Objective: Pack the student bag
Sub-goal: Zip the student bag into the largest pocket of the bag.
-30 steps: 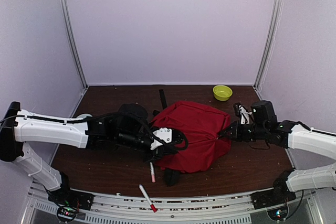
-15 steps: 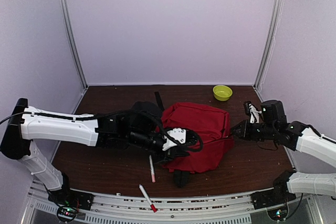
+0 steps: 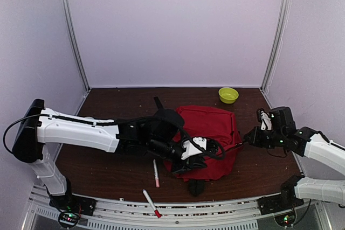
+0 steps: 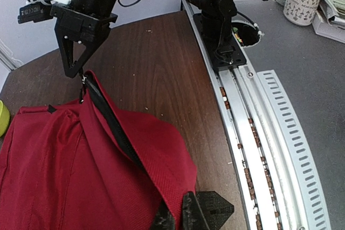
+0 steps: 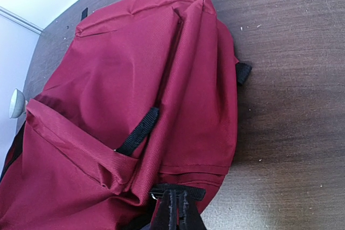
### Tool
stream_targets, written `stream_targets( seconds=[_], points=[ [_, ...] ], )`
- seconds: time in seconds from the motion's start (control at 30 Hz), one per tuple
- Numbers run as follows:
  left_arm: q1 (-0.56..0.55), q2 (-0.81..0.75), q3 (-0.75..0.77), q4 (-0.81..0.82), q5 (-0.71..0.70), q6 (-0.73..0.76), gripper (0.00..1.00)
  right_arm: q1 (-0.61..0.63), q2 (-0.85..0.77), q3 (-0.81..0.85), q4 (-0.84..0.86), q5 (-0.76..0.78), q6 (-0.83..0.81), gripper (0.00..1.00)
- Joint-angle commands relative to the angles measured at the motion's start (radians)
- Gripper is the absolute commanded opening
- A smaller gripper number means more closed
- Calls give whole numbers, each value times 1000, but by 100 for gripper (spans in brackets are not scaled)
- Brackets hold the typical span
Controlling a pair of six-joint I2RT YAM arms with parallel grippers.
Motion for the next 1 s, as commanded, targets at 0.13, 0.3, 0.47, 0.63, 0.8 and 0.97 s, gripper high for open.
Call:
stream_targets(
  seconds=[0.13, 0.3, 0.47, 0.63, 0.8, 0.97],
  points=[
    [-25, 29, 24, 65, 105, -44, 0, -24, 31, -25, 43, 71, 2, 0],
    [-32, 63, 54, 70, 126, -53, 0, -24, 38, -42, 65, 50, 11, 0],
    [-48, 57, 41, 71, 193, -24, 0, -26, 37, -33, 46, 105, 12, 0],
    [-103, 48, 22, 33, 184, 61, 0, -33, 71, -6, 85, 100, 15, 0],
    [-114, 44, 20, 6, 239, 57, 0, -38, 130, 38, 102, 95, 6, 0],
    [-116, 73, 52, 2, 189, 36, 0, -40, 155, 58, 118, 67, 0, 0]
  ],
)
